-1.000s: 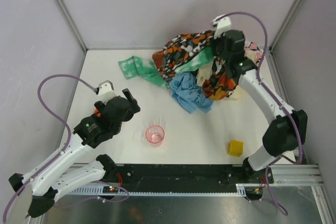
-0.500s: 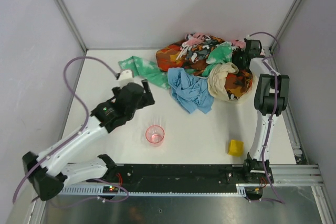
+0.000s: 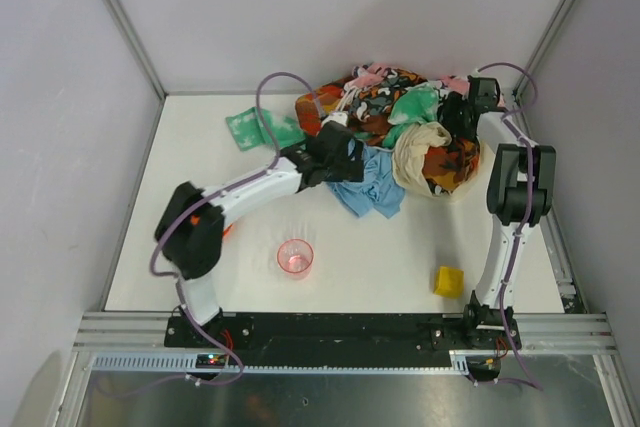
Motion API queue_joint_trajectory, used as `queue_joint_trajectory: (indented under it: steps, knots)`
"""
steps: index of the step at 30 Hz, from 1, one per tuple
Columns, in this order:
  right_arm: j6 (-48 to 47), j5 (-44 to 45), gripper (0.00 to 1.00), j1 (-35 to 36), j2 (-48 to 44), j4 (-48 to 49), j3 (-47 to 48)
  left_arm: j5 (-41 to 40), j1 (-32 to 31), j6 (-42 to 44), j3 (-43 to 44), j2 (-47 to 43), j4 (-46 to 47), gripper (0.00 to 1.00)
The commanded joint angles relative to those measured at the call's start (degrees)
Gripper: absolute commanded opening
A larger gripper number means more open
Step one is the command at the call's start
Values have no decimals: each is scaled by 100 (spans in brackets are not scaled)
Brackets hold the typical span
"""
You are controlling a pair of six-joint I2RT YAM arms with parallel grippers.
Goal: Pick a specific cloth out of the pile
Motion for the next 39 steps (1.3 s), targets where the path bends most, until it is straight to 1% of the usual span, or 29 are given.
queue_joint_trajectory:
  steps: [1,2,3,5,8,11,13,15,19,20,21,22,23,24,26,27,28,30,35,39]
  knots:
    - [-40,245,82,37,-484,-378,-216,528,25,213,675,760,174,100]
    - [-11,327,91,37,-537,-423,-234,507,26,232,778,950,178,100]
    - [12,389,95,37,-616,-454,-256,470,22,254,895,1146,167,100]
    - [10,555,98,45,-849,-470,-339,471,21,289,1058,1460,146,100]
    - [-72,957,99,71,-1315,-428,-555,365,18,236,1196,1799,142,100]
    - [-106,1334,99,95,-2047,-404,-861,121,24,277,1391,2104,145,100]
    - [-106,1503,99,104,-2591,-330,-1119,109,24,341,1575,2328,145,100]
    - [-88,1640,99,113,-3206,-233,-1409,264,26,348,1760,2564,142,100]
    - [80,1943,99,135,-4437,-121,-1993,863,56,289,2108,3024,139,100]
    - [115,1979,99,143,-4781,-83,-2125,982,72,261,2171,3124,139,98]
    - [159,1985,99,156,-5041,-47,-2314,1085,84,247,2233,3200,134,92]
    - [185,1970,99,175,-5364,20,-2478,1163,99,240,2282,3247,132,82]
    - [220,1931,99,194,-5614,75,-2675,1233,116,241,2302,3266,140,69]
    - [246,1908,99,221,-5923,138,-2848,1295,124,281,2316,3262,139,53]
    - [314,1912,99,258,-6445,256,-3226,1373,143,401,2294,3134,128,19]
    - [368,1938,99,270,-6738,299,-3427,1378,151,471,2233,3012,120,10]
    - [421,1959,99,281,-6964,346,-3650,1376,159,554,2159,2827,120,5]
    - [505,1936,99,293,-7371,415,-3982,1389,165,731,1941,2351,114,2]
    - [562,1925,99,301,-7966,228,-4534,2189,167,1124,1375,768,127,1]
    - [599,1910,99,300,-8181,171,-4868,2310,181,1286,1066,-448,137,1]
